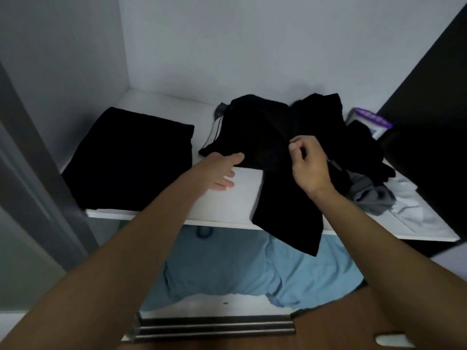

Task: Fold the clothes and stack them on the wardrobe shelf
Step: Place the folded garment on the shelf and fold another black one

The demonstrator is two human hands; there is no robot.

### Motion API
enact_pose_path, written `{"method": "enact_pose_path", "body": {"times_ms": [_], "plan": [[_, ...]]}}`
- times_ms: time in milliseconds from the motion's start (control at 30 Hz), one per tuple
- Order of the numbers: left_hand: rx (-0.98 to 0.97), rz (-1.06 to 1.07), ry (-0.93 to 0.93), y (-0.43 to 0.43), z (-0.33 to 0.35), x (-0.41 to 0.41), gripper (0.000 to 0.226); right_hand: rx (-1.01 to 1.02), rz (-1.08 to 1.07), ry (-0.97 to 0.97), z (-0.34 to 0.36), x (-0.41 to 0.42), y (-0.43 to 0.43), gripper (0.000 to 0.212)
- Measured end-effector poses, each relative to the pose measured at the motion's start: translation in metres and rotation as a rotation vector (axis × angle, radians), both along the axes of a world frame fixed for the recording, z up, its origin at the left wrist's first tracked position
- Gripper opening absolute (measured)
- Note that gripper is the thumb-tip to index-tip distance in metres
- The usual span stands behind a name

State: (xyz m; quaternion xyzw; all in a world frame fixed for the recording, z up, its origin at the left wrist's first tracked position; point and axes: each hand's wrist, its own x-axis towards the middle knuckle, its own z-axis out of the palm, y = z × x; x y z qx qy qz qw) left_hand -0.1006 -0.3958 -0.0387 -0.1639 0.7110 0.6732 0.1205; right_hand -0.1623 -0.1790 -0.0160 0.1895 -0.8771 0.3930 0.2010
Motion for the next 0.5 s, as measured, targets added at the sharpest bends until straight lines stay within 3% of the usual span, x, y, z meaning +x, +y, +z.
{"method": "enact_pose_path", "body": {"times_ms": [67, 100, 167, 233, 300, 433, 500], "plan": [[0.287, 0.024, -0.082, 0.006, 0.002, 0.001, 0.084, -0.098, 0.087, -0.070, 0.012, 0.018, 0.002, 0.021], [0.433, 0.036, -0.090, 0.008, 0.002, 0.001, 0.090, -0.110, 0.146, -0.104, 0.016, 0.028, 0.004, 0.022], [0.661, 0.089, -0.062, 0.012, 0.003, 0.001, 0.087, -0.031, 0.295, -0.183, 0.018, 0.050, 0.012, 0.021], [0.741, 0.134, 0.013, 0.021, 0.007, -0.001, 0.073, 0.162, 0.433, -0.280, 0.010, 0.076, 0.019, 0.020], [0.679, 0.207, 0.043, 0.038, 0.015, 0.002, 0.064, 0.344, 0.517, -0.334, -0.003, 0.103, 0.022, 0.020], [0.281, 0.342, 0.135, 0.076, 0.023, 0.018, 0.055, 0.512, 0.608, -0.386, -0.012, 0.141, 0.031, 0.019], [0.136, 0.285, 0.225, 0.086, 0.023, 0.028, 0.051, 0.555, 0.558, -0.251, -0.002, 0.145, 0.044, 0.023]]}}
